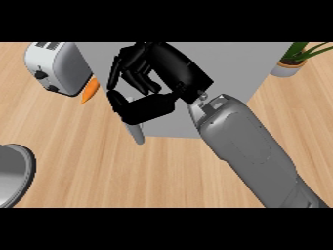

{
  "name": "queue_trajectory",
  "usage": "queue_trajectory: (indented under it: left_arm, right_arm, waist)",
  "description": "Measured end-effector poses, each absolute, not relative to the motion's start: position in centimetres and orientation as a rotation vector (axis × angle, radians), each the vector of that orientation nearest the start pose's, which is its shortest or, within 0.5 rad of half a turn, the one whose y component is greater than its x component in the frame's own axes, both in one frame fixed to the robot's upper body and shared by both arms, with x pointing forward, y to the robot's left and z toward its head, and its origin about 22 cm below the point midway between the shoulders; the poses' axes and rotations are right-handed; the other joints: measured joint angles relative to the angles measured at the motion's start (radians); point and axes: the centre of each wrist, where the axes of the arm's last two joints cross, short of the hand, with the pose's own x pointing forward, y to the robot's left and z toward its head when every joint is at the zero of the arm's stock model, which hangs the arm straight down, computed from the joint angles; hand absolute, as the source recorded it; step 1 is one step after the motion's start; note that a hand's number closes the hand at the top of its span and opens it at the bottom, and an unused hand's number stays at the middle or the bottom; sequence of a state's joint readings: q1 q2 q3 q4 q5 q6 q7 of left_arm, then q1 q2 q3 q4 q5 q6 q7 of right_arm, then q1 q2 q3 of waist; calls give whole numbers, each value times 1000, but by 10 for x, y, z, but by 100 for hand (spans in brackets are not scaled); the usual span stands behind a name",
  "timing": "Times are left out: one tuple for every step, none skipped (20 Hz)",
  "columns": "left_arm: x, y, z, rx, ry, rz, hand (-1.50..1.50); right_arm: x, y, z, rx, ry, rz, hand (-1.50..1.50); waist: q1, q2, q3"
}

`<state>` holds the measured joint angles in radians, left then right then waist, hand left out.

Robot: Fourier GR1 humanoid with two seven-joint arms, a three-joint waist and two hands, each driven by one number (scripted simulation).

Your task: Pick up the wine, place it into the cabinet and close the cabinet

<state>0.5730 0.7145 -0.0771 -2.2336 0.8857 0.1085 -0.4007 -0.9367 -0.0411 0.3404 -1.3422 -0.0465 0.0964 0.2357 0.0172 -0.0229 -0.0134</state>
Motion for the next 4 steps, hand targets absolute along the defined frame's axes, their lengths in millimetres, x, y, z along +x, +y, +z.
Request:
queue_trajectory:
  left_arm:
    - [115, 306, 106, -278, -1869, 181, -150]
    - [118, 305, 106, -275, -1870, 181, -150]
    - [119, 303, 104, -275, -1868, 186, -150]
    - [122, 301, 104, -273, -1871, 189, -150]
  right_arm:
    - [344, -40, 203, 326, -1861, 878, 150]
    - [345, -41, 203, 333, -1861, 886, 150]
    - [346, -42, 202, 332, -1867, 890, 150]
    - [346, -41, 202, 334, -1872, 897, 150]
  waist:
    - [-1, 0, 0]
    - [-1, 0, 0]
    - [0, -1, -1]
    - [-3, -2, -1]
